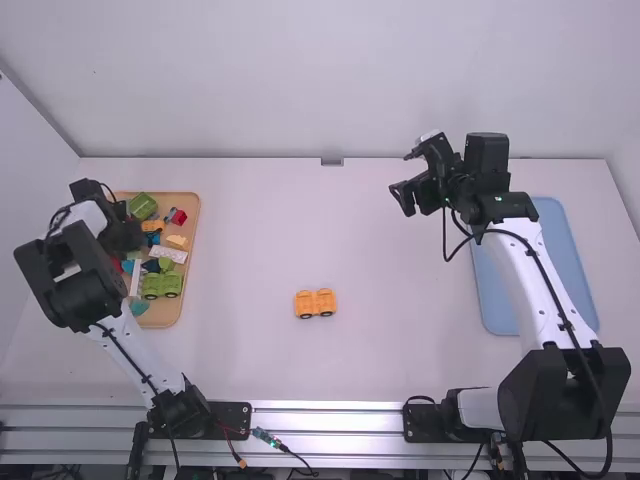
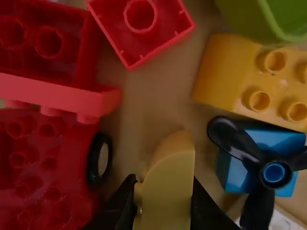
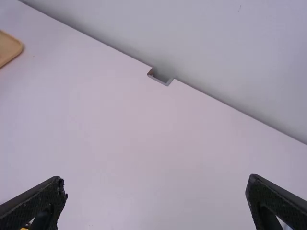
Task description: Assemble lego blocks to make yellow taxi
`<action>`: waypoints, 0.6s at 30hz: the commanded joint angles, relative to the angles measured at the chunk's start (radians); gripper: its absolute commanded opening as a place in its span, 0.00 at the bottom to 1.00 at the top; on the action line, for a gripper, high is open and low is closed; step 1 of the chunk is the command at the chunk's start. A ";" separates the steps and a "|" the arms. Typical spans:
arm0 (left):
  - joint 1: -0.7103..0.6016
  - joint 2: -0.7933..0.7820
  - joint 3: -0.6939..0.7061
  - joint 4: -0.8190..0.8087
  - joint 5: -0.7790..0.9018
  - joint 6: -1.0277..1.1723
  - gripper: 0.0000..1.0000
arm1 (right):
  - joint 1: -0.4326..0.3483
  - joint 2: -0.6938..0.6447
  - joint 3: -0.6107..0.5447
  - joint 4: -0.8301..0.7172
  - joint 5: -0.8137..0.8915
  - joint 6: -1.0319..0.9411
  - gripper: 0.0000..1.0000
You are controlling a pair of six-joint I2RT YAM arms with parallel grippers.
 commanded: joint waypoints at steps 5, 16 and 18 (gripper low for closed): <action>-0.003 -0.002 0.083 -0.028 -0.007 -0.030 0.03 | 0.003 -0.016 0.028 0.001 -0.007 -0.001 0.99; -0.061 -0.205 -0.078 0.142 -0.005 -0.081 0.02 | 0.003 -0.016 0.028 0.010 -0.030 0.002 0.99; -0.091 -0.283 -0.148 0.185 -0.004 -0.061 0.02 | 0.003 -0.016 0.028 0.010 -0.046 0.003 0.99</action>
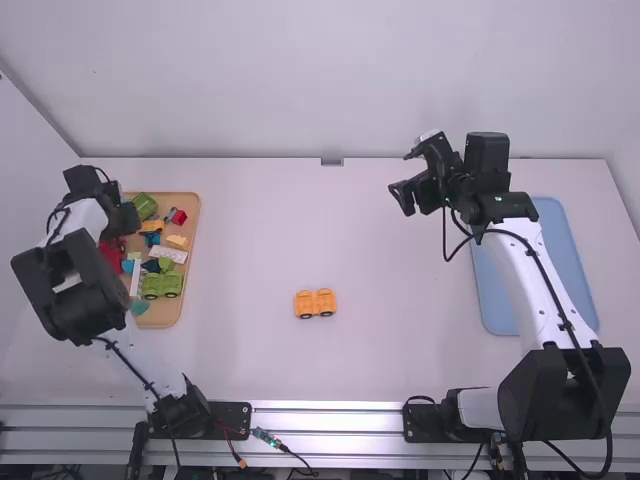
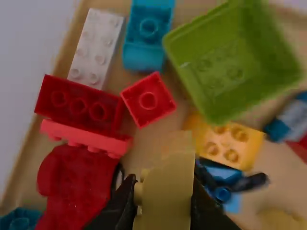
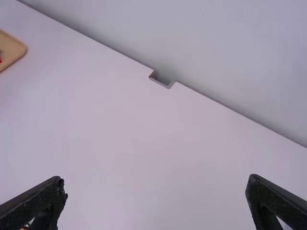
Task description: Assemble lego blocks to make yellow taxi
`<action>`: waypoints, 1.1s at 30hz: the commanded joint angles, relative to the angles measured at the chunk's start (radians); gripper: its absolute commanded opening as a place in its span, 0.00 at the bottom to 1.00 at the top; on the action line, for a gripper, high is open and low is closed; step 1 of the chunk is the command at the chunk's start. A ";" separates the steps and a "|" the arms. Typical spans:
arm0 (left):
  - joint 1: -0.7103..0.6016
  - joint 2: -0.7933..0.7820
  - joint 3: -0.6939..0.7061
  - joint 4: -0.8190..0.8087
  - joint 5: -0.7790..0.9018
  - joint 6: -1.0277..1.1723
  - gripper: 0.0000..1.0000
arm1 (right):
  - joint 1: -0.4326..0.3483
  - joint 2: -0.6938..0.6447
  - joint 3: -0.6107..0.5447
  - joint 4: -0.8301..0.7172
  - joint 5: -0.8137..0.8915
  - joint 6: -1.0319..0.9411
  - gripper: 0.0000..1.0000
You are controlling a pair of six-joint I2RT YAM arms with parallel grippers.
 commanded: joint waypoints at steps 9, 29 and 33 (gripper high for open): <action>-0.310 -0.461 -0.328 0.048 0.144 0.248 0.02 | 0.005 -0.010 0.027 0.009 -0.238 0.013 0.99; -0.787 -0.896 -0.701 0.376 0.162 0.675 0.13 | 0.064 0.227 0.027 -0.019 -0.564 0.276 0.93; -0.807 -0.894 -0.695 0.342 0.162 0.684 0.12 | 0.138 0.227 0.025 -0.043 -0.533 0.256 0.92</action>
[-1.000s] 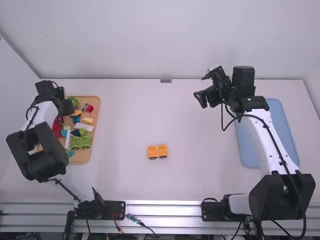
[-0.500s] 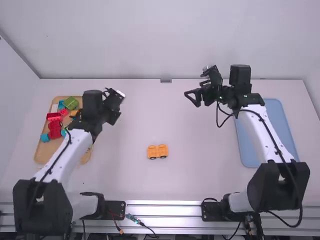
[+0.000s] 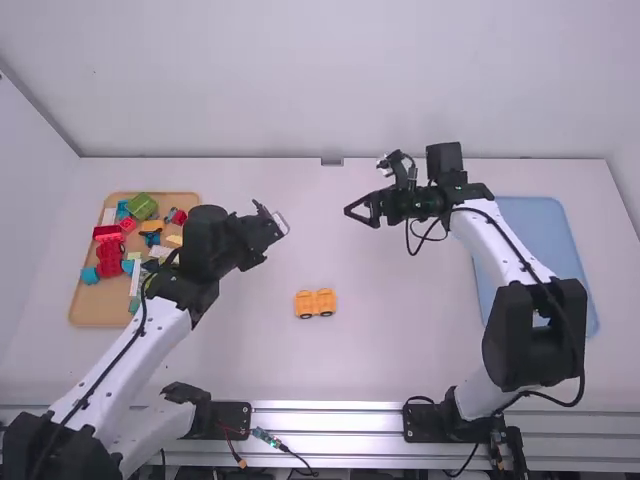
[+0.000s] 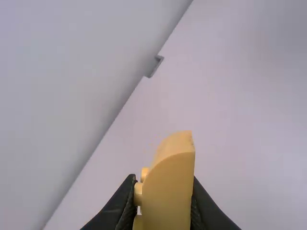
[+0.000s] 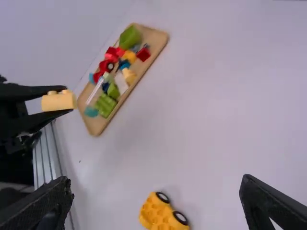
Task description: Assemble lego blocks to make yellow taxi
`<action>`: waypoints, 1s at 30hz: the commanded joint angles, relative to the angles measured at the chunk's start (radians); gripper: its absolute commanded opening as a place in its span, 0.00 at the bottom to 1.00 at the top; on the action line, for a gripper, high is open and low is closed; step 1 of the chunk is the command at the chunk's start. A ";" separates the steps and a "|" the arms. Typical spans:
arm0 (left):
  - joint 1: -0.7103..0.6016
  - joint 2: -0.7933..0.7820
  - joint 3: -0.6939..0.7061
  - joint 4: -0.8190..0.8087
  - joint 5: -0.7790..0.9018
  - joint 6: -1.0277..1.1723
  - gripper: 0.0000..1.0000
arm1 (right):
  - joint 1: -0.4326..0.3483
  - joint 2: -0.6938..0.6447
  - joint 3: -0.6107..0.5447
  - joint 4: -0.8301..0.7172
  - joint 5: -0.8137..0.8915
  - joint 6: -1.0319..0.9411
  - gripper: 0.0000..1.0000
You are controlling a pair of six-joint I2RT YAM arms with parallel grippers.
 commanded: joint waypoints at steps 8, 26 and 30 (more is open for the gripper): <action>-0.087 -0.006 -0.005 -0.043 0.007 0.074 0.11 | 0.139 0.001 0.007 0.003 -0.006 -0.036 0.91; -0.143 0.010 -0.006 0.032 0.008 0.063 0.12 | 0.200 0.001 -0.025 0.033 -0.112 -0.069 0.87; -0.186 0.039 -0.005 0.052 -0.067 0.065 0.11 | 0.213 0.001 -0.025 0.051 -0.103 -0.052 0.87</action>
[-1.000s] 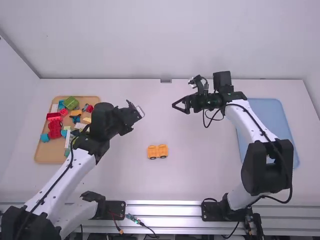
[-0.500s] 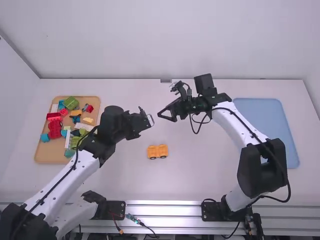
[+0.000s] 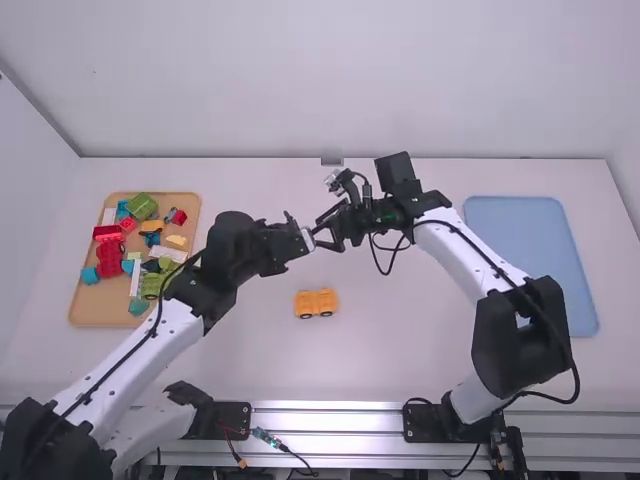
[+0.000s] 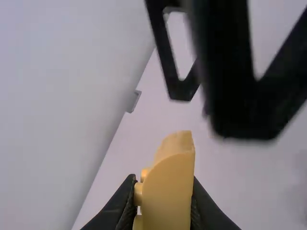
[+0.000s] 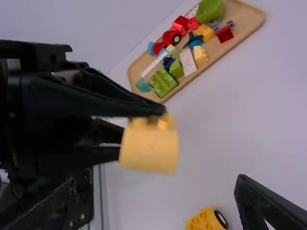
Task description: Assemble lego blocks to make yellow taxi
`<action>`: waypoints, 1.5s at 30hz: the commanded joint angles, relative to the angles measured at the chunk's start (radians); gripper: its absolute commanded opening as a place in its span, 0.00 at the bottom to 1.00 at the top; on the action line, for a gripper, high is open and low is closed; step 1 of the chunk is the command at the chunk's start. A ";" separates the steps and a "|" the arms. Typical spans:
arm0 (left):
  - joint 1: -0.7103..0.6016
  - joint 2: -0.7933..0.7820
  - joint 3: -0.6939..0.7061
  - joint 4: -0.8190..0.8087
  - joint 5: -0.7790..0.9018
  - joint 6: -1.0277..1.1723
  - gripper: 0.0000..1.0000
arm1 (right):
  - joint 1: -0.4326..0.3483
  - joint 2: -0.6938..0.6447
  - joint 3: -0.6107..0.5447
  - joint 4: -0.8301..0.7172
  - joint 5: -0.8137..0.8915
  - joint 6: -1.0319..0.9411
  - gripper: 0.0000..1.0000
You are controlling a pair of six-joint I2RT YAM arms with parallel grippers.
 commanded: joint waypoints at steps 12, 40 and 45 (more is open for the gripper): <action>-0.074 0.033 -0.005 0.060 -0.029 -0.001 0.11 | 0.005 0.001 -0.005 -0.001 -0.009 0.005 0.81; -0.082 0.050 -0.005 0.084 -0.019 -0.027 0.13 | 0.036 0.001 -0.018 0.039 0.031 0.036 0.50; -0.082 0.073 -0.005 0.080 -0.018 0.003 0.11 | 0.036 0.001 -0.018 0.045 0.038 0.035 0.58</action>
